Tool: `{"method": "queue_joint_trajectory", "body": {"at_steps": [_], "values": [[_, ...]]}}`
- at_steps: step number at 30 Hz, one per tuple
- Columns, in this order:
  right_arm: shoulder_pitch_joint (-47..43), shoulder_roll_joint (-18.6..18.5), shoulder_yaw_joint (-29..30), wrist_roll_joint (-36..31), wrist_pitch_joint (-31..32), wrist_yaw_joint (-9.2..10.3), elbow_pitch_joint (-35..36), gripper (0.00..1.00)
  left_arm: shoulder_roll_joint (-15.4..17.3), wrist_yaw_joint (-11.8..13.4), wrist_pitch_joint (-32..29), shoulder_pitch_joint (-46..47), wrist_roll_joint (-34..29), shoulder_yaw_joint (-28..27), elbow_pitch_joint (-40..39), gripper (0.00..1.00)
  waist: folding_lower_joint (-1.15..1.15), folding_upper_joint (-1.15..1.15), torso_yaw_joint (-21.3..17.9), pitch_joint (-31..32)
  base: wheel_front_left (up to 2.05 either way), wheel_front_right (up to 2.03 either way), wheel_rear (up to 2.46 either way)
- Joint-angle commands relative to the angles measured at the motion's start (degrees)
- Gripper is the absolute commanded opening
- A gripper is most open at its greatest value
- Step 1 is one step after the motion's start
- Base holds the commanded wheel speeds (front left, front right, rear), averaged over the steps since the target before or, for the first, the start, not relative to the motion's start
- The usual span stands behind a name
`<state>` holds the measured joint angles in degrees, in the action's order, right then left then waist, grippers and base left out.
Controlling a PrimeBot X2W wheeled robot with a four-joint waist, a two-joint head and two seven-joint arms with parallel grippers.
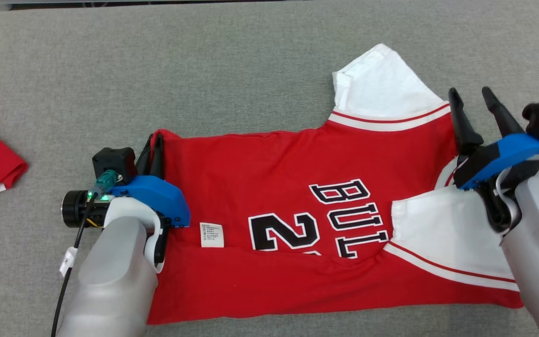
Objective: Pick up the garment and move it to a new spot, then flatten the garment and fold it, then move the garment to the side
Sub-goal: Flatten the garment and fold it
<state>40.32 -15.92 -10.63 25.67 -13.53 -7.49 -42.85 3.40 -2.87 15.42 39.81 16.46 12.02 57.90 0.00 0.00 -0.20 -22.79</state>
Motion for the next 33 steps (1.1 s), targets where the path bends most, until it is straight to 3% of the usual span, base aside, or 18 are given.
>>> {"method": "queue_joint_trajectory", "body": {"at_steps": [1, 8, 19, 20, 21, 27, 33], "values": [[2.9, -0.99, -0.63, -0.43, 1.06, -0.01, -1.99, 1.0, -0.35, 0.12, -0.49, -0.52, -0.32, 0.79, -0.27, 0.0, 0.0, 0.0, 1.45, -0.9, 0.0, 0.0, 0.0], [12.98, -3.9, -4.71, -2.32, 6.56, -0.01, -11.18, 1.0, -0.49, 0.7, -0.34, -1.21, 3.8, 6.08, -8.11, 0.0, 0.0, 0.0, 6.76, -3.07, 0.0, 0.0, 0.0], [22.27, -7.06, -9.6, -3.19, 10.98, -0.01, -21.4, 1.0, -0.47, 4.89, -0.32, -1.25, 13.13, 18.33, -14.34, 0.0, 0.0, 0.0, 13.59, -6.15, 0.0, 0.0, 0.0], [22.28, -6.69, -9.98, -2.78, 11.63, -0.01, -22.18, 0.43, -0.46, 5.2, -0.35, -1.28, 13.56, 18.9, -14.48, 0.0, 0.0, 0.0, 13.72, -6.12, 0.0, 0.0, 0.0], [22.27, -6.39, -10.47, -2.51, 11.73, -0.01, -22.53, 0.0, -0.45, 5.56, -0.36, -1.36, 13.9, 19.37, -14.52, 0.0, 0.0, 0.0, 13.79, -6.09, 0.0, 0.0, 0.0], [23.5, -8.17, -11.9, -1.98, 7.79, 0.01, -23.3, 0.0, -0.46, 7.17, -0.35, -0.77, 13.95, 18.48, -15.7, 0.0, 0.0, 0.0, 13.55, -5.64, 0.0, 0.0, 0.0], [25.7, -9.04, -9.4, -2.81, -0.05, 0.0, -24.2, 0.0, -0.48, 9.02, -0.29, -0.42, 11.0, 13.38, -19.76, 0.0, 0.0, 0.0, 12.5, -5.51, 0.0, 0.0, 0.0]]}}
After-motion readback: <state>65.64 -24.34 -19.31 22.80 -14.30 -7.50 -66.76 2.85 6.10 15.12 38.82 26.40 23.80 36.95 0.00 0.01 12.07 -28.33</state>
